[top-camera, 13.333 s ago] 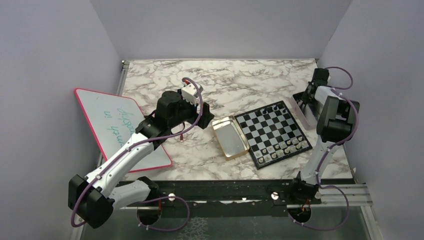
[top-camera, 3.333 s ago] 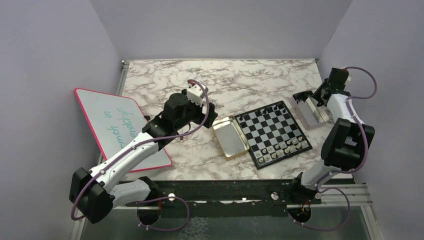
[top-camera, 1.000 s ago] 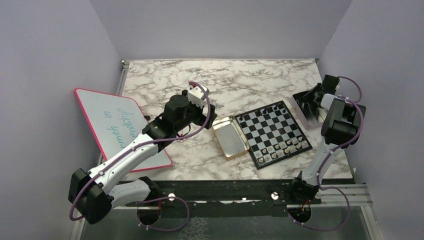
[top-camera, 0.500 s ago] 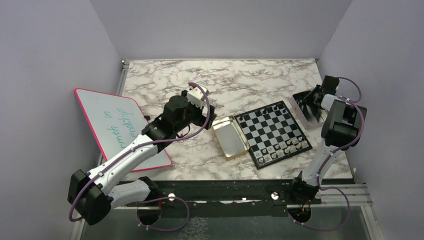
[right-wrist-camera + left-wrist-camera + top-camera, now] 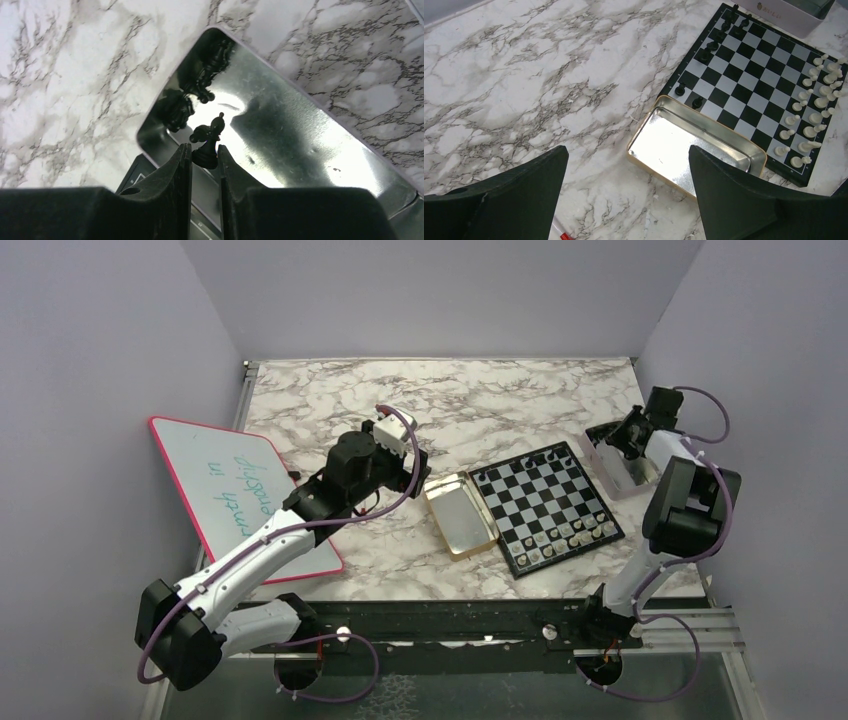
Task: Set up the chess pieces on the board
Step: Pick up the chess piece from the storage box.
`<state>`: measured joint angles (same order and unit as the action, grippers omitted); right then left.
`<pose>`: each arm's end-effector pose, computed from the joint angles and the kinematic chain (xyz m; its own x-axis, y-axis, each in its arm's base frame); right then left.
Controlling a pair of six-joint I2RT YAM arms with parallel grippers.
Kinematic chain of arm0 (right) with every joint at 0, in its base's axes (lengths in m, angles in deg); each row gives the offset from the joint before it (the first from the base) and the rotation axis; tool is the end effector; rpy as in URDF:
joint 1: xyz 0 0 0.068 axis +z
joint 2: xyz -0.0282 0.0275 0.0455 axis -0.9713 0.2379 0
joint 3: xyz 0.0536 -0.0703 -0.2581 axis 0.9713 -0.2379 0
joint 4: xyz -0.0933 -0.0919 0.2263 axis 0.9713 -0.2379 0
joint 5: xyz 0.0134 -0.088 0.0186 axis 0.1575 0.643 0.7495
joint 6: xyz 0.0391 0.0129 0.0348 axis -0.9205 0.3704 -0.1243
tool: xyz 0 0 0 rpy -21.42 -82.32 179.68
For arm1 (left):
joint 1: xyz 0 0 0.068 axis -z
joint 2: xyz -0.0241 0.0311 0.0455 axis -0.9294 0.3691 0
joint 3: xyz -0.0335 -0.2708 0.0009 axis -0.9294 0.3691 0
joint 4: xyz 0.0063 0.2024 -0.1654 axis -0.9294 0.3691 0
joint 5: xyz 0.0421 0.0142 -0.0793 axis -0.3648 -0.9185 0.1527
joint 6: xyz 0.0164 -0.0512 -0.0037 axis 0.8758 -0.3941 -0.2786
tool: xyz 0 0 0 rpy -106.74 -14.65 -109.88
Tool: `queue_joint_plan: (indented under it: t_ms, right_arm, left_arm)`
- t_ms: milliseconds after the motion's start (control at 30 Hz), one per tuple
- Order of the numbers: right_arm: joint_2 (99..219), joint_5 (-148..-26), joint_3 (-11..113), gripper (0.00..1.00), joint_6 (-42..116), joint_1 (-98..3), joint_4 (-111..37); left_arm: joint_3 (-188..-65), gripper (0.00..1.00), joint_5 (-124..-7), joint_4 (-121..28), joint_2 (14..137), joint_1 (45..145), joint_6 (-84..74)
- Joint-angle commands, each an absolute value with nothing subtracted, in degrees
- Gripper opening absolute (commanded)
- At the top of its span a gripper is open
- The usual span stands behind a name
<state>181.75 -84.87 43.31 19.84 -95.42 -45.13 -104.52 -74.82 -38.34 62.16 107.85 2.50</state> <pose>0.3735 -0.1262 0.1970 -0.5051 0.6029 -0.6176 0.5093 0.7859 0.3507 0.1963 -0.1609 0.3195 -0.2782 0.1476 -0.9491 0.6044 0.7949 -0.0535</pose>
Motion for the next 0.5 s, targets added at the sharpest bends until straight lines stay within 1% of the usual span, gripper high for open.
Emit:
queue_joint_plan:
  t_ms: [0, 300, 467]
  right_arm:
    - [177.4, -85.1, 41.6, 0.21, 21.3, -93.2, -46.0]
    - [165.7, -83.9, 37.7, 0.21, 24.3, -86.9, -46.7]
    - [158.6, -87.0, 32.8, 0.21, 26.6, -81.4, -42.8]
  left_arm:
    - [-104.8, 0.9, -76.2, -38.4, 62.6, 108.0, 2.5]
    - [-105.5, 0.87, -75.5, -37.9, 63.2, 107.9, 1.3]
    - [-105.6, 0.86, -75.7, -38.3, 63.3, 108.0, 0.2]
